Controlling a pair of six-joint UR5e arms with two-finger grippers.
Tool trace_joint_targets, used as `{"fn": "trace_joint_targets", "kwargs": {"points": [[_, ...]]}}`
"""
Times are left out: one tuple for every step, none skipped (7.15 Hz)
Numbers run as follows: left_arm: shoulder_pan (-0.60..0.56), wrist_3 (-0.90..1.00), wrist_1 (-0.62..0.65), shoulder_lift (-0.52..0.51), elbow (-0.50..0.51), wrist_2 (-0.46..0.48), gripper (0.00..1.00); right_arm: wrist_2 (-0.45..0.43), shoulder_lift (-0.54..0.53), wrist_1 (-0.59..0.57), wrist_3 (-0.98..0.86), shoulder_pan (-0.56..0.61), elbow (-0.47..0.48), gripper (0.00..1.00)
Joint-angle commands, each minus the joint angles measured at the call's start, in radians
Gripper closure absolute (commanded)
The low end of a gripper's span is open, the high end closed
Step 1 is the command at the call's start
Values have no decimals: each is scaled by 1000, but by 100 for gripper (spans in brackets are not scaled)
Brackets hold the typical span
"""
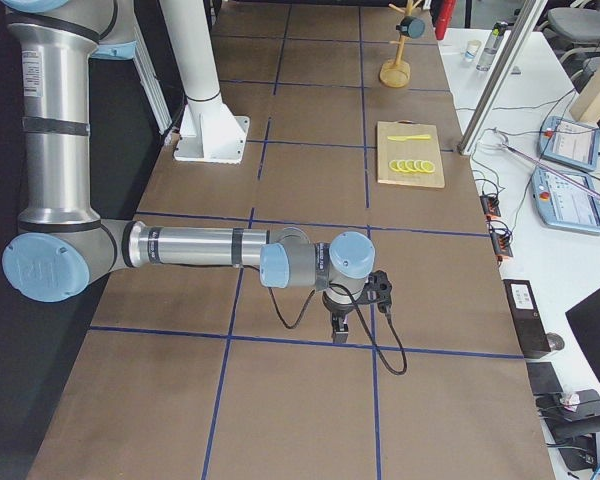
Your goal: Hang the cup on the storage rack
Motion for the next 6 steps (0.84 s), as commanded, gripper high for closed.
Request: {"fn": "trace_joint_targets", "kwargs": {"points": [[3, 2, -14, -7, 11, 16, 0, -6, 1, 2, 0, 0, -11, 0], [3, 2, -14, -15, 1, 15, 0, 0, -8, 5, 0, 0, -14, 0], [3, 2, -11, -33, -1, 19, 0, 0, -8, 3, 0, 0, -20, 0], [1, 2, -9, -34, -10, 19, 0, 1, -8, 5, 1, 0, -19, 0], [3, 0, -11, -31, -12, 19, 0, 0, -1, 5, 0, 0, -25, 0], [3, 0, -11, -29, -12, 19, 0, -3, 6, 5, 0, 0, -23, 0]]}}
